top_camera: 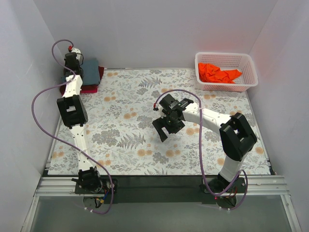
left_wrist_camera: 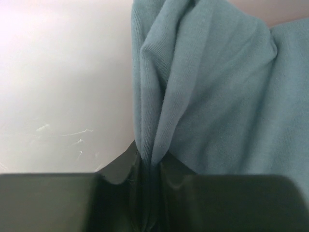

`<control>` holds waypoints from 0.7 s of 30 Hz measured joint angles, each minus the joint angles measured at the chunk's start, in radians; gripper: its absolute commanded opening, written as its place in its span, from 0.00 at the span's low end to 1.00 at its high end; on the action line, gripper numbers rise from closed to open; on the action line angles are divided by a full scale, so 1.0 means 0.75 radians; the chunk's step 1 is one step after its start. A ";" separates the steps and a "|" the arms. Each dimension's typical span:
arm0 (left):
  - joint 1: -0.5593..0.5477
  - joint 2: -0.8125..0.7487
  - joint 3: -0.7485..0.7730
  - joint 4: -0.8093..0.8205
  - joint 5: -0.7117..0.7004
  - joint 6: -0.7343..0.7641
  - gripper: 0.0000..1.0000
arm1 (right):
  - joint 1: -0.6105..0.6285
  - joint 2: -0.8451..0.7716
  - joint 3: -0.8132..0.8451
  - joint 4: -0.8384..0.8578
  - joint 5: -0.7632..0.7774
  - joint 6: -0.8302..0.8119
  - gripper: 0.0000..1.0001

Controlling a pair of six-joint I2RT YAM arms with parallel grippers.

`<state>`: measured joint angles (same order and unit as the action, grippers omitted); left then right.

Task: Fold and stack the t-shirts
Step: Neatly place the folded tshirt to the corner

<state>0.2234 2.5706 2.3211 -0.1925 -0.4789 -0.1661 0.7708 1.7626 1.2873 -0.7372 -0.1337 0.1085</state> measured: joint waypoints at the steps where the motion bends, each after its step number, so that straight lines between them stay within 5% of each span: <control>1: 0.002 0.000 -0.006 0.011 -0.002 0.008 0.24 | 0.000 0.000 -0.001 -0.001 0.000 0.002 0.98; 5: 0.006 0.001 -0.015 0.040 -0.022 0.018 0.30 | 0.000 0.000 0.000 -0.003 0.000 0.006 0.98; 6: 0.008 0.001 -0.015 0.050 -0.028 0.018 0.36 | 0.000 0.000 -0.001 -0.003 0.000 0.008 0.98; 7: 0.009 0.001 -0.015 0.058 -0.033 0.019 0.55 | 0.000 0.000 0.000 -0.004 -0.001 0.011 0.98; 11: 0.014 0.001 -0.015 0.086 -0.054 0.017 0.71 | 0.000 0.000 0.002 -0.009 -0.001 0.017 0.98; 21: 0.013 -0.062 -0.123 0.023 0.047 -0.234 0.88 | 0.000 0.000 0.022 -0.020 0.002 0.016 0.98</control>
<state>0.2333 2.5244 2.2288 -0.1749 -0.4435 -0.3420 0.7708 1.7626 1.3037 -0.7525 -0.1326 0.1207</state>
